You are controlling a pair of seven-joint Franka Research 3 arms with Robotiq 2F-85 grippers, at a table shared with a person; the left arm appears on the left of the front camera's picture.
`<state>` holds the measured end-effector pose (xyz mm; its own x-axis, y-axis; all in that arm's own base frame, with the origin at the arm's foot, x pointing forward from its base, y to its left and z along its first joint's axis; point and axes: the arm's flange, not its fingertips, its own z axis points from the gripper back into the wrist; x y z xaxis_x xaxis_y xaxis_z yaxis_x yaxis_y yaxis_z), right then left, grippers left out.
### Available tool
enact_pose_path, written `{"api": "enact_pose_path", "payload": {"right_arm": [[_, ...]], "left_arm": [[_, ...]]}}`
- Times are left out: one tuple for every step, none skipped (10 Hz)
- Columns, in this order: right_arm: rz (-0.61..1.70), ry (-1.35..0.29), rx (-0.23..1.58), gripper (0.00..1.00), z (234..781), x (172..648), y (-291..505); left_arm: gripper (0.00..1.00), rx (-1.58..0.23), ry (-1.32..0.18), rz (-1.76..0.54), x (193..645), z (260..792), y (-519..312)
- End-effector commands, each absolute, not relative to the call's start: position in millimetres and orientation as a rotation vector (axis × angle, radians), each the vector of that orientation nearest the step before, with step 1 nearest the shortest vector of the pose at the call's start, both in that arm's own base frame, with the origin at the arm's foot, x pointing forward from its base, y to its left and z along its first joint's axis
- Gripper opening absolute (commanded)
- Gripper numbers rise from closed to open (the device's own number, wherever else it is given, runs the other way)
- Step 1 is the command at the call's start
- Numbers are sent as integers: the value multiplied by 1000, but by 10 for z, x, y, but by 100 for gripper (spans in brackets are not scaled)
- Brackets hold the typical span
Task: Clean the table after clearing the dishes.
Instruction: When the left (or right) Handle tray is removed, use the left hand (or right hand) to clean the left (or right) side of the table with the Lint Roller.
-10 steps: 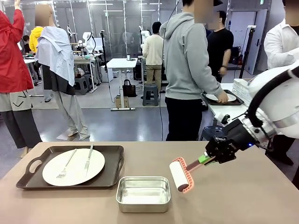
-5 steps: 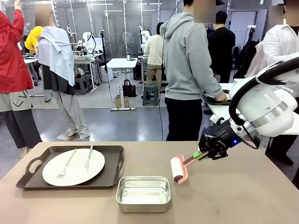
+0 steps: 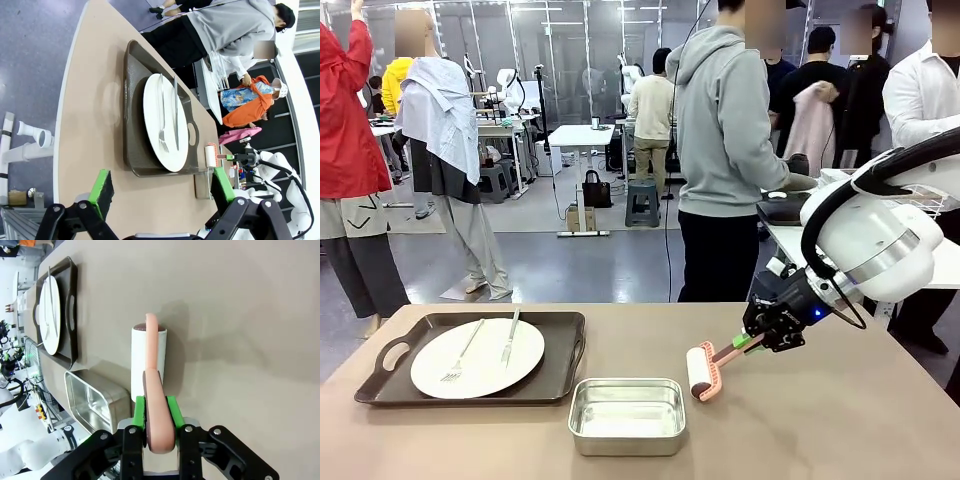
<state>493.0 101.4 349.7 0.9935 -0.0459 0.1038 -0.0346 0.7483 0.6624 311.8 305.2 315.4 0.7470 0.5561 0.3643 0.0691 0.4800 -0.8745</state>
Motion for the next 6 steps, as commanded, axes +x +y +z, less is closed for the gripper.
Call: {"api": "enact_pose_path", "payload": {"right_arm": [[-18, -110, 653, 22, 3346, 4969, 885], [-35, -112, 626, 22, 3278, 4973, 759], [-57, -114, 617, 22, 3287, 4983, 624], [-69, -116, 612, 22, 3336, 4972, 504], [-78, -116, 580, 22, 3387, 4950, 392], [-94, -122, 518, 22, 3428, 4909, 292]], "left_arm": [[100, -1042, -686, 327, 3080, 3152, 3070], [100, -1042, -686, 327, 3080, 3152, 3070], [100, -1042, -686, 327, 3080, 3152, 3070], [100, -1042, -686, 327, 3080, 3152, 3070], [100, -1042, -686, 327, 3080, 3152, 3070], [100, -1042, -686, 327, 3080, 3152, 3070]]}}
